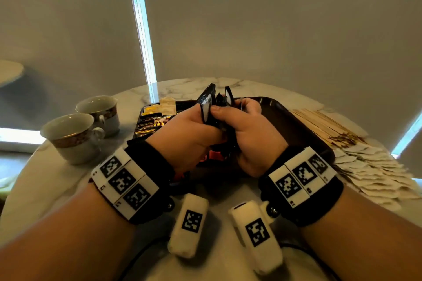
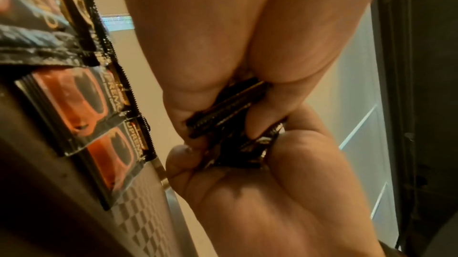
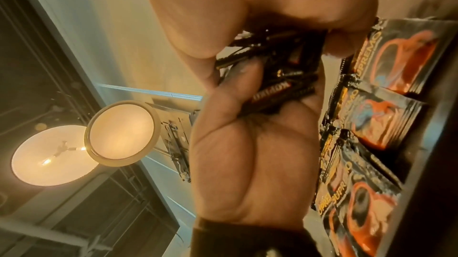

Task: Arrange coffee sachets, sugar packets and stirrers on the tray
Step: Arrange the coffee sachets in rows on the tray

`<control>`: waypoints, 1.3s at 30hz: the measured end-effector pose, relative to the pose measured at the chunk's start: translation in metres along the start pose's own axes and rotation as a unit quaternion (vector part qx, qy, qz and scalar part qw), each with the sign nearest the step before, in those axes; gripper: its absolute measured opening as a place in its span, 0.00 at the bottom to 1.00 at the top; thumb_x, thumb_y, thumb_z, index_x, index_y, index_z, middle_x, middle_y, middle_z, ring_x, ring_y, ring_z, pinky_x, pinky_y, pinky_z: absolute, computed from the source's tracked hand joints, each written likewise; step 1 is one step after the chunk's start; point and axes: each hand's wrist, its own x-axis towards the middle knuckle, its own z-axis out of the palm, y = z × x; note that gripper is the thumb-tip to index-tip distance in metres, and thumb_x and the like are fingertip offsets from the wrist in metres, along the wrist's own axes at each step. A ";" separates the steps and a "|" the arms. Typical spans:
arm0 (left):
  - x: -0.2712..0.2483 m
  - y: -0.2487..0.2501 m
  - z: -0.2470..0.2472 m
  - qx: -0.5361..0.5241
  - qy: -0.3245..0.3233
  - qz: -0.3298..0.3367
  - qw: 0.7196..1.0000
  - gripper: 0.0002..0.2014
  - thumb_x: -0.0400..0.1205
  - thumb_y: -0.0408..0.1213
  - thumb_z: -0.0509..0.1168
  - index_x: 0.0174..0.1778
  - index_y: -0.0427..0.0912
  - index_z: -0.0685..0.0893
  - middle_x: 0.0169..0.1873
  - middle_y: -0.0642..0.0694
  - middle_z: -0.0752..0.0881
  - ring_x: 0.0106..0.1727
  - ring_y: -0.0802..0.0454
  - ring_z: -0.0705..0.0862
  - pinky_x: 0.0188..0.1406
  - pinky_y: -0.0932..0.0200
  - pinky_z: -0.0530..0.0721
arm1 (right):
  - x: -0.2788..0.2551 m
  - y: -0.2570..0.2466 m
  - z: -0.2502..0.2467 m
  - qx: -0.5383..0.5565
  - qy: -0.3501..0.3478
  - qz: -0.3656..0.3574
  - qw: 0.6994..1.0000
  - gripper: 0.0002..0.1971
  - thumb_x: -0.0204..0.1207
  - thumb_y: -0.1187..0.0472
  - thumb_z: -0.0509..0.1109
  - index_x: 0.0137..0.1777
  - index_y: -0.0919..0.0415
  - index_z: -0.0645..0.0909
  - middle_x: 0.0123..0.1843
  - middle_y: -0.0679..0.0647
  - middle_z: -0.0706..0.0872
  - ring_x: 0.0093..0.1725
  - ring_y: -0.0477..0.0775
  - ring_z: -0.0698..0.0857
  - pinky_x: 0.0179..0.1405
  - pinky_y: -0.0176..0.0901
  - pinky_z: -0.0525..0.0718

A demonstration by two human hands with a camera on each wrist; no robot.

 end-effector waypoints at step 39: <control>0.011 -0.016 0.007 -0.105 0.199 -0.026 0.974 0.19 0.83 0.21 0.61 0.68 0.38 0.83 0.53 0.38 0.88 0.45 0.46 0.89 0.42 0.49 0.90 | 0.004 -0.002 -0.008 0.030 -0.075 0.074 0.994 0.21 0.74 0.66 0.66 0.66 0.69 0.72 0.51 0.71 0.81 0.40 0.64 0.84 0.23 0.43 0.79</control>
